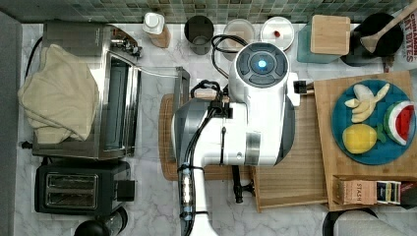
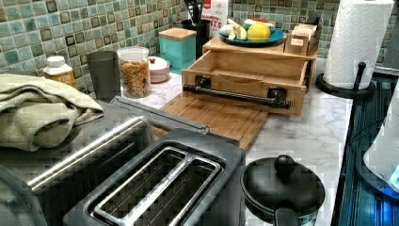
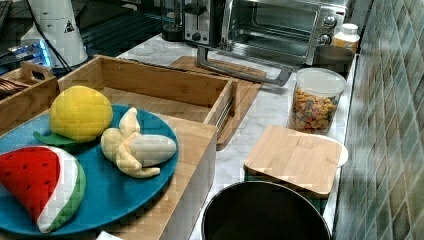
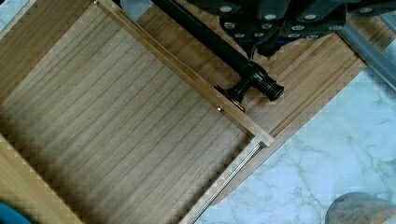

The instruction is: Close the drawer.

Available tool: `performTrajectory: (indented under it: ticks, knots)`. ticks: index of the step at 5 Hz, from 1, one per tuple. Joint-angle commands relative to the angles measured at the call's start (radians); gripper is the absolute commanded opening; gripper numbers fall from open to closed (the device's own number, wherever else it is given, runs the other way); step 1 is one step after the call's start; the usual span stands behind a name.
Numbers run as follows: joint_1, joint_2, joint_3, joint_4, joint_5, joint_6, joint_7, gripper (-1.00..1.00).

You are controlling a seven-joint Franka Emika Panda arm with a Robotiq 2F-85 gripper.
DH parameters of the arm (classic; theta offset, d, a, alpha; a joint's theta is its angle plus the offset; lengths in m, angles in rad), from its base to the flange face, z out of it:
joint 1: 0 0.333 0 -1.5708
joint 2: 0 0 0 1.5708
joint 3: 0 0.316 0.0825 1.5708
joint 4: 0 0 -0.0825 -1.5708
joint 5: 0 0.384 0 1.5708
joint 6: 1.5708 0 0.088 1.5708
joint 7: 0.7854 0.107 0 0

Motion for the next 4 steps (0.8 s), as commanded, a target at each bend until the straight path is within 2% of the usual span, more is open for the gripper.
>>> performTrajectory:
  ticks: [1,2,4]
  knots:
    - [-0.011,-0.085,-0.003,-0.190,0.044,0.231,-0.096,-1.00]
    - [-0.018,-0.127,0.003,-0.308,0.128,0.366,-0.314,-1.00]
    - [0.045,-0.158,0.047,-0.389,0.125,0.438,-0.393,-1.00]
